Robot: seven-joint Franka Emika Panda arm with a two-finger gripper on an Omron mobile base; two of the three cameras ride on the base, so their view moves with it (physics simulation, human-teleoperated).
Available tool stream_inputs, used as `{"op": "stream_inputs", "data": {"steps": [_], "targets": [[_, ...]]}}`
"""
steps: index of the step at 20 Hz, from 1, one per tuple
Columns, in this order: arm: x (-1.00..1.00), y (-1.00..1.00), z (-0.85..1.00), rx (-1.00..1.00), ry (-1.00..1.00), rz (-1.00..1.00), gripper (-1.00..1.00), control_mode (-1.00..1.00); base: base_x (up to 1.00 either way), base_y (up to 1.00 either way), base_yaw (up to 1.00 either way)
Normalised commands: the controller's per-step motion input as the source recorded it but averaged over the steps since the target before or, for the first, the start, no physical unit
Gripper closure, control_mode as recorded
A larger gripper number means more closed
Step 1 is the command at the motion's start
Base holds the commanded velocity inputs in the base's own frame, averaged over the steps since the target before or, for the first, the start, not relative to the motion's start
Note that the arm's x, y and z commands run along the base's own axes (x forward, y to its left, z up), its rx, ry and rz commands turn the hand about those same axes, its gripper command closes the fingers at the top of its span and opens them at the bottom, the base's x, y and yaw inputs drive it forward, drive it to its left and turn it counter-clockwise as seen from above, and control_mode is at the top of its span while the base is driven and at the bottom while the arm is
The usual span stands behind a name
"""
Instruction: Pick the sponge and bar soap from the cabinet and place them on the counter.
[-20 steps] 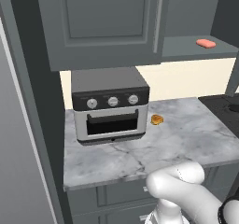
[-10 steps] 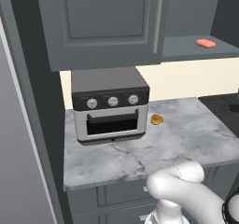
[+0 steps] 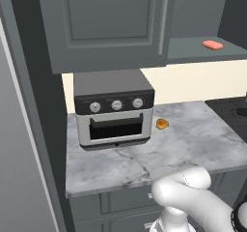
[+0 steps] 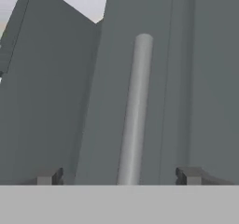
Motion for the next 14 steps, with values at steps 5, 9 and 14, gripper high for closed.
{"op": "stream_inputs", "data": {"steps": [5, 9, 14], "targets": [[-0.52, 0.17, 0.00, 0.00, -0.06, -0.08, -1.00, -1.00, 0.00, 0.00, 0.00], [-0.16, 0.46, 0.00, 0.00, -0.03, -0.26, -1.00, -1.00, 0.00, 0.00, 0.00], [0.00, 0.31, 0.00, 0.00, -0.04, -0.36, -1.00, -1.00, 0.00, 0.00, 0.00]]}}
